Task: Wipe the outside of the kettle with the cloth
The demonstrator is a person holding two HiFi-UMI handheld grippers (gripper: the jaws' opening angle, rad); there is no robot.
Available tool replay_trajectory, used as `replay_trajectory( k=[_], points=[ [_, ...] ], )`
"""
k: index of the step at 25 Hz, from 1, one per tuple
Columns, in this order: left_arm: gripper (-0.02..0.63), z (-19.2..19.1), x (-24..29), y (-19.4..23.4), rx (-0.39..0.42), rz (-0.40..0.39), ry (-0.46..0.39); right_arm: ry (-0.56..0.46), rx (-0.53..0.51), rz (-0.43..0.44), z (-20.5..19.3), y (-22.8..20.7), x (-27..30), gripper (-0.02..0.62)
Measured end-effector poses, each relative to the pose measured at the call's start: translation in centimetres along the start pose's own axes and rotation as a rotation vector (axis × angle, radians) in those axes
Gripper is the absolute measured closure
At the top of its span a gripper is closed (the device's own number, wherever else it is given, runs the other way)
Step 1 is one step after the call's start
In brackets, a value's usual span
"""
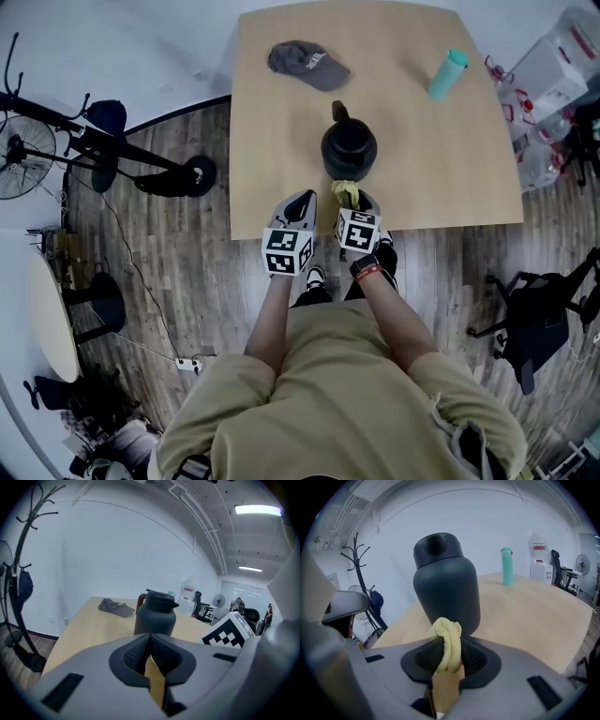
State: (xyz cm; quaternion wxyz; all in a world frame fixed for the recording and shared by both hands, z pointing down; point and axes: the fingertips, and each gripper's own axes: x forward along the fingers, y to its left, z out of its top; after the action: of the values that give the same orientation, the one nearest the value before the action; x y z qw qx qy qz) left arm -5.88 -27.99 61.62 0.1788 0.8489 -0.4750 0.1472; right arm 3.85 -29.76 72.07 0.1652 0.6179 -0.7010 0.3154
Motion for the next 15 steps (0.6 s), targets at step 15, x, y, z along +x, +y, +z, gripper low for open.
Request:
replay_trajectory(
  k=[15],
  points=[
    [0.581, 0.9, 2.4, -2.7, -0.013, 0.015, -0.015, 0.003, 0.003, -0.037, 1.3, -5.9, -0.6, 0.48]
  ],
)
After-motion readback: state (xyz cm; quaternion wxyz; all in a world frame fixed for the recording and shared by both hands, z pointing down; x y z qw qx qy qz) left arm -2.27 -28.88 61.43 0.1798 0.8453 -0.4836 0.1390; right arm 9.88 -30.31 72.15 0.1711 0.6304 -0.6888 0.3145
